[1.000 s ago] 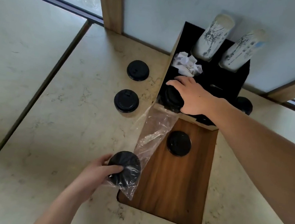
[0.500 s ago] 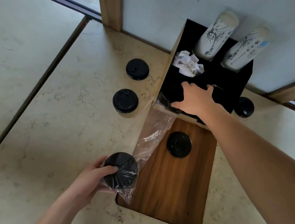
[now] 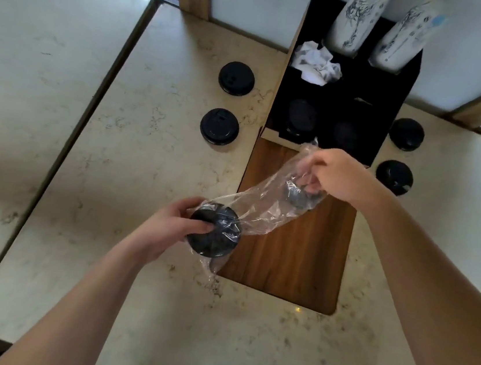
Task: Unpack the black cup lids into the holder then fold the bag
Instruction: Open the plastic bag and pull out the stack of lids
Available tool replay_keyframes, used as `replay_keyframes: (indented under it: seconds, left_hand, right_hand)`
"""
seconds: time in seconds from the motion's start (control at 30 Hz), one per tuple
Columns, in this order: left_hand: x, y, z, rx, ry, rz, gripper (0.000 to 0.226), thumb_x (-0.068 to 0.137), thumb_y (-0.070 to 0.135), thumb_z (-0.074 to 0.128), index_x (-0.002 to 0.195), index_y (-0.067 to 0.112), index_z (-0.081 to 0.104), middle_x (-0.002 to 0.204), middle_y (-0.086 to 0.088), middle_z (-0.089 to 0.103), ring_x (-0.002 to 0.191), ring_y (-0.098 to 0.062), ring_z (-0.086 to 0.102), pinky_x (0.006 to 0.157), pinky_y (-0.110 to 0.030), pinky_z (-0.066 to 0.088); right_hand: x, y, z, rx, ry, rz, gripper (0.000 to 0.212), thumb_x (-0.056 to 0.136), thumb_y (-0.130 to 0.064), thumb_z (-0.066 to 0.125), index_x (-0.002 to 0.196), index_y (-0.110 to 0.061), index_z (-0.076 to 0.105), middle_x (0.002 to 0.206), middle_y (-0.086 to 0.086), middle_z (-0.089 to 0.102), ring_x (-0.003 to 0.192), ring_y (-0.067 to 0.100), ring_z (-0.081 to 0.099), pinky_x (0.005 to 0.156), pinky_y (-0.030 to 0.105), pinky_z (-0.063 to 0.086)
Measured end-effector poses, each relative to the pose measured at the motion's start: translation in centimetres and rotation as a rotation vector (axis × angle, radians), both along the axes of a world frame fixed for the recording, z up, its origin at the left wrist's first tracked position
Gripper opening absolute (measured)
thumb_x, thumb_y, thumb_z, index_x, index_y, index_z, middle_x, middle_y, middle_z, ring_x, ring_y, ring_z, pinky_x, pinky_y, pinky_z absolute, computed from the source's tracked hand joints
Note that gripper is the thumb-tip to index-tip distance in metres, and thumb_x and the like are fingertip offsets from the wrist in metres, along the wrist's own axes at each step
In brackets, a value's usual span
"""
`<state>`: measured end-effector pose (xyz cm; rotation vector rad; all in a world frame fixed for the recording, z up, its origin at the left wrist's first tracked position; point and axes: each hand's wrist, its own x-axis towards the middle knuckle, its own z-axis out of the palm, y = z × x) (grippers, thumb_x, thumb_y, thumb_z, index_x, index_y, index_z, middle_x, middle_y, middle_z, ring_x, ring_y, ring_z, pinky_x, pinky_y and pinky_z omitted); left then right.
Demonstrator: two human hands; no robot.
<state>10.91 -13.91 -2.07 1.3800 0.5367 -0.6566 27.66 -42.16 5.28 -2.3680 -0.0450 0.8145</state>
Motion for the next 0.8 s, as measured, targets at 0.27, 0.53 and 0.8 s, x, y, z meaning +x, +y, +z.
replay_keyframes:
  seconds: [0.27,0.53,0.8]
  left_hand:
    - [-4.2,-1.2,-0.6,-0.043,0.058,0.320,0.058,0.068,0.008,0.083,0.123,0.006,0.065,0.123,-0.024,0.073,0.103,-0.034,0.066,0.085,-0.044,0.047]
    - [-9.0,-6.4,-1.3,0.147,0.071,0.275,0.014,0.089,0.005,0.077,0.097,0.012,0.067,0.100,-0.009,0.080,0.087,-0.025,0.078,0.081,-0.046,0.062]
    - [-9.9,-7.5,-0.9,0.288,0.015,0.350,0.013,0.089,0.007,0.076,0.094,0.015,0.067,0.096,-0.005,0.076,0.084,-0.019,0.073,0.073,-0.031,0.057]
  right_hand:
    - [-11.7,-3.4,-1.5,0.118,0.310,-0.214,0.020,0.104,-0.015,0.056,0.096,-0.001,0.069,0.085,0.006,0.073,0.062,0.003,0.072,0.060,0.018,0.059]
    - [-22.1,-3.4,-2.8,0.434,0.440,-0.164,0.037,0.103,-0.044,0.053,0.094,-0.023,0.082,0.091,0.002,0.080,0.069,0.010,0.068,0.060,0.018,0.051]
    - [-24.4,-3.9,-3.2,0.320,0.422,-0.050,0.053,0.106,-0.063,0.025,0.110,-0.046,0.076,0.052,-0.002,0.044,0.043,0.006,0.035,0.049,0.016,0.040]
